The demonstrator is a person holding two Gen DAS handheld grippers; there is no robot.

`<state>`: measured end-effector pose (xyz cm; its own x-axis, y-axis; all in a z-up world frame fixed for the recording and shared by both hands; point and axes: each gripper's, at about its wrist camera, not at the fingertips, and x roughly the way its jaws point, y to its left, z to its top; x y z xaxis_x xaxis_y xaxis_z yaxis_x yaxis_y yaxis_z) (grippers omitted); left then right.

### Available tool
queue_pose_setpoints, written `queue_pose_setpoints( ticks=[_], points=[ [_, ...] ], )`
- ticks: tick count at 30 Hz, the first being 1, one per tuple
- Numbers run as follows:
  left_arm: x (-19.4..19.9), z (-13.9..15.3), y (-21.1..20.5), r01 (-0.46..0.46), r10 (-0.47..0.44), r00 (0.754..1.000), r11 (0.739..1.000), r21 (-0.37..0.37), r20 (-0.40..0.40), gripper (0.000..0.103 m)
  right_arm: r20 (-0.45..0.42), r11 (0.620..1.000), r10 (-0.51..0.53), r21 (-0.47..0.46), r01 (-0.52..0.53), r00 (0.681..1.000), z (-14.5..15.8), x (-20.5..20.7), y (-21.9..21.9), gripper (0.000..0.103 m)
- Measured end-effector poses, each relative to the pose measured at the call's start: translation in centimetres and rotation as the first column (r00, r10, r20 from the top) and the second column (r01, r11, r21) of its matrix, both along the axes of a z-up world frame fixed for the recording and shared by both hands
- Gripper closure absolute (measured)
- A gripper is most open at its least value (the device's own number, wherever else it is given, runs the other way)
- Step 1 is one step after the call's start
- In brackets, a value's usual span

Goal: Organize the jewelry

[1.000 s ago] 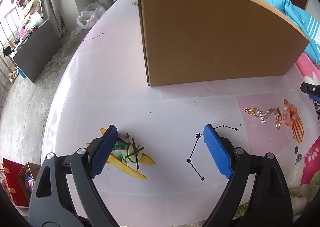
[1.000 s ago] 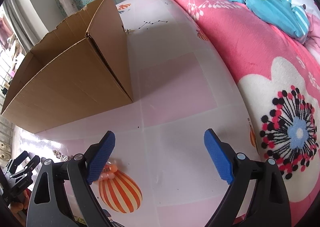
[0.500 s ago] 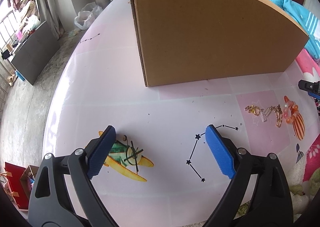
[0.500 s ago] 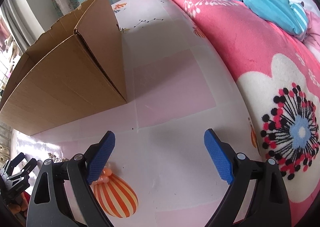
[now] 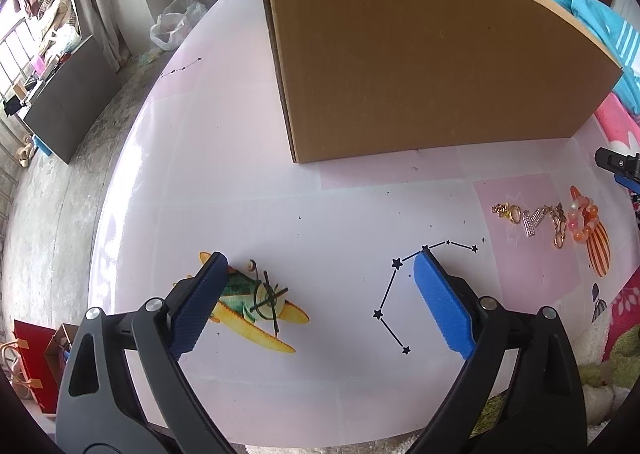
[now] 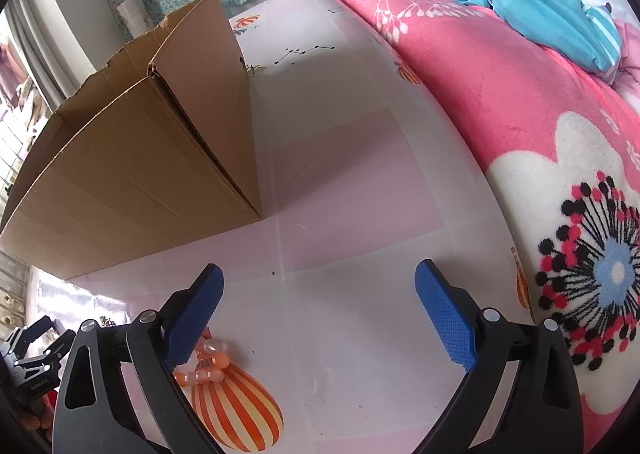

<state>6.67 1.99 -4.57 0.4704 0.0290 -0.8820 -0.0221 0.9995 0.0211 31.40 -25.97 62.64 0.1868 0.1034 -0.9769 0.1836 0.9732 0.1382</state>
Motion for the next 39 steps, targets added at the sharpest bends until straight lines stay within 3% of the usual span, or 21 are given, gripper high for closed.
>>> queue_pose_setpoints(
  ticks=[22,31,39],
  points=[
    [-0.33,0.23,-0.70,0.014,-0.014,1.000,1.000,-0.003,-0.014,0.008,-0.016,0.999,0.037,-0.016,-0.038,0.999,-0.23,0.02,0.69,0.008],
    [-0.37,0.43,-0.87,0.002,-0.002,1.000,1.000,-0.004,-0.024,0.008,0.009,0.998,0.004,0.058,-0.004,1.000,-0.13,-0.17,-0.02,0.007],
    [-0.35,0.37,-0.77,0.000,0.000,1.000,1.000,-0.005,-0.021,0.008,-0.007,1.000,0.031,-0.001,-0.031,1.000,-0.32,-0.14,0.80,0.007]
  ],
)
